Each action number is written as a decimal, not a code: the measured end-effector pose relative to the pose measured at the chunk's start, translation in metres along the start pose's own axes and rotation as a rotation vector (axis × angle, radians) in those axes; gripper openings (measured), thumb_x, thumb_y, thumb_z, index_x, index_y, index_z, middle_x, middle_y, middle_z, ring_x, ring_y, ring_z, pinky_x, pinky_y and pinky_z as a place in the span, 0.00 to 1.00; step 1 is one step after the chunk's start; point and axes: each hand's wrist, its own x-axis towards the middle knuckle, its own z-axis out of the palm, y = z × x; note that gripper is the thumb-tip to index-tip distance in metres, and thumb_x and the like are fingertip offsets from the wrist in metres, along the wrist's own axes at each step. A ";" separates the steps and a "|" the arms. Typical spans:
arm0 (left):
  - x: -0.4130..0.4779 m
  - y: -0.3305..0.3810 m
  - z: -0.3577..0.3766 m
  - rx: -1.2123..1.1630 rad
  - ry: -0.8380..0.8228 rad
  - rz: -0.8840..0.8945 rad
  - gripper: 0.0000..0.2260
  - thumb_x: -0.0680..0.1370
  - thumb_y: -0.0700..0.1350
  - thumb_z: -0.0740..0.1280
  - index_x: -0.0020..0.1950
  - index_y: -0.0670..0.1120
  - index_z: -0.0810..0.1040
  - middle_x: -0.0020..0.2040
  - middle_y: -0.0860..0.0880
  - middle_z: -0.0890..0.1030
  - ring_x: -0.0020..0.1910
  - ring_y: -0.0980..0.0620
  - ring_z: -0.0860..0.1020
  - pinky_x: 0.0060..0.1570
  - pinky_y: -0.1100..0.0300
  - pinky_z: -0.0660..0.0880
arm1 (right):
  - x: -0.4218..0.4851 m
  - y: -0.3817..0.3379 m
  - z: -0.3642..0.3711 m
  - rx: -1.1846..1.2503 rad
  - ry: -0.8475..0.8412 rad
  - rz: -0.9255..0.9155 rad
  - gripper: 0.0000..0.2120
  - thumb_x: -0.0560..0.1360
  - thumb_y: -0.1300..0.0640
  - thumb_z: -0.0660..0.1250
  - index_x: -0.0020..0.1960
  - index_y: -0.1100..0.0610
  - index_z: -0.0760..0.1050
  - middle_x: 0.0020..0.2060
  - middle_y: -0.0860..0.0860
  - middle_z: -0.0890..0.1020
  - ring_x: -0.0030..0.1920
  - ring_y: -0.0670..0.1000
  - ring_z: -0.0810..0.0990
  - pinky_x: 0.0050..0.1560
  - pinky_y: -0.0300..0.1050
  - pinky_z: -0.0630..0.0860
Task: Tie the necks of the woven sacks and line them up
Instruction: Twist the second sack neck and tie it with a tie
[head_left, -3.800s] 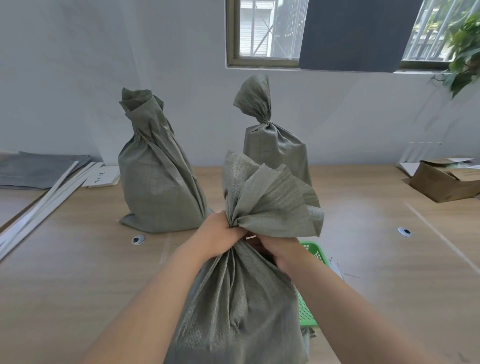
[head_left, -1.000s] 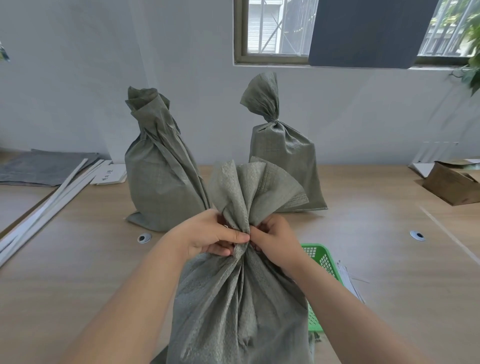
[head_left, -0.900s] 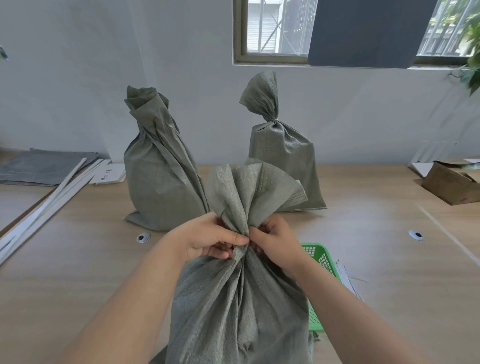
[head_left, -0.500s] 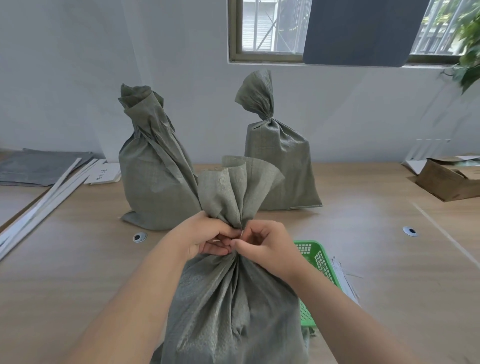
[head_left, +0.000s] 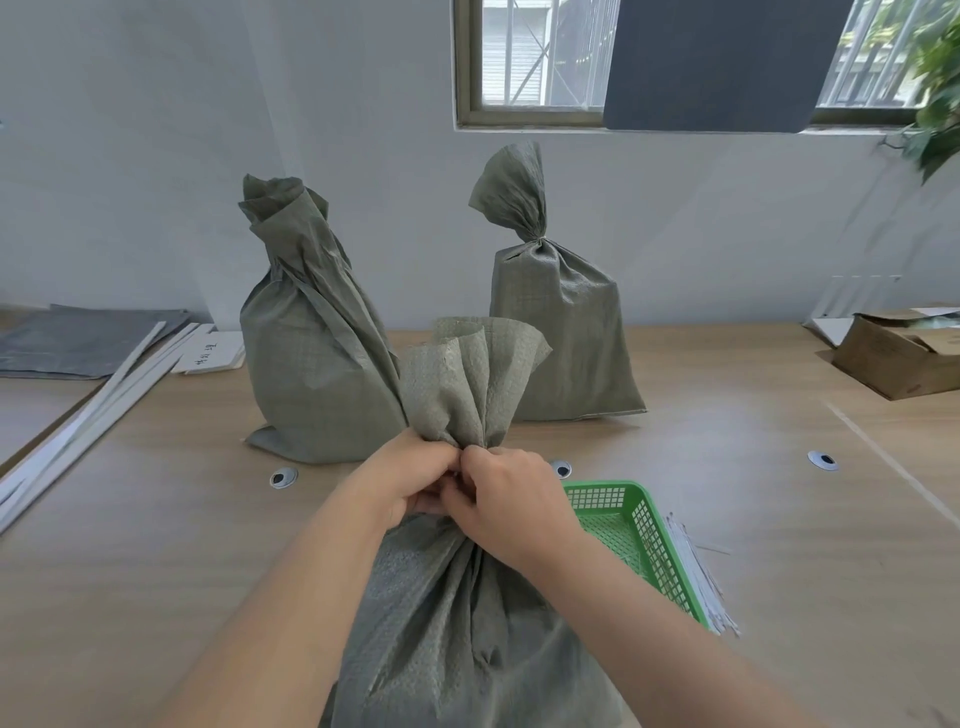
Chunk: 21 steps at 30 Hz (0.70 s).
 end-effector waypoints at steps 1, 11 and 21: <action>0.000 0.000 0.001 -0.009 0.002 -0.001 0.10 0.72 0.32 0.62 0.40 0.44 0.79 0.25 0.49 0.77 0.24 0.54 0.74 0.29 0.60 0.77 | 0.000 0.002 0.000 0.011 -0.007 0.003 0.14 0.70 0.49 0.63 0.32 0.53 0.63 0.25 0.52 0.75 0.24 0.59 0.74 0.22 0.47 0.65; 0.005 -0.006 -0.007 -0.004 0.004 0.001 0.04 0.73 0.37 0.71 0.40 0.44 0.82 0.29 0.49 0.78 0.27 0.57 0.77 0.31 0.64 0.76 | -0.003 0.019 -0.005 0.400 -0.083 0.039 0.15 0.74 0.55 0.65 0.33 0.53 0.63 0.26 0.47 0.67 0.28 0.51 0.66 0.30 0.46 0.64; 0.012 -0.001 -0.013 0.331 0.079 0.202 0.07 0.64 0.46 0.76 0.34 0.44 0.82 0.30 0.52 0.78 0.30 0.56 0.75 0.35 0.61 0.72 | -0.010 0.033 -0.013 0.656 -0.185 0.248 0.17 0.76 0.62 0.67 0.32 0.55 0.66 0.27 0.44 0.67 0.30 0.42 0.65 0.32 0.36 0.62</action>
